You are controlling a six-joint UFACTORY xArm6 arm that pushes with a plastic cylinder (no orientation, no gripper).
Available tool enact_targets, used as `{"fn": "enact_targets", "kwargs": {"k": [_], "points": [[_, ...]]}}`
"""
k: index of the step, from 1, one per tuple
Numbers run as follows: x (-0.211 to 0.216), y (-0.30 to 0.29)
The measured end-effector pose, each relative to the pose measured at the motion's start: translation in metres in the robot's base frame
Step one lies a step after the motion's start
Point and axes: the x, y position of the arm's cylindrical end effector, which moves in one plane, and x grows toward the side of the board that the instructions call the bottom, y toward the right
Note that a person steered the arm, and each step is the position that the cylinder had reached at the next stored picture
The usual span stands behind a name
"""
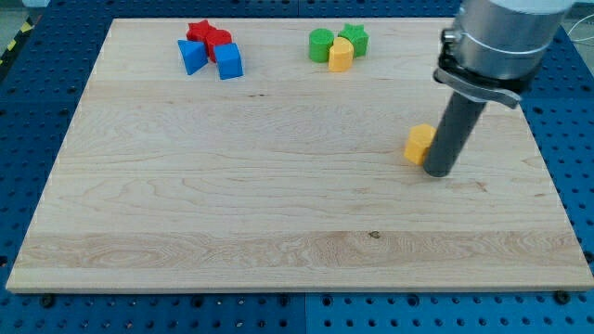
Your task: Slide the yellow hexagon closer to the group of the blocks
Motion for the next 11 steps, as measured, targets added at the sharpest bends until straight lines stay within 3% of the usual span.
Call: {"fn": "enact_targets", "kwargs": {"k": [2,7,9,11], "points": [[-0.032,0.002],[-0.090,-0.068],[-0.097,-0.036],[-0.118,-0.054]]}}
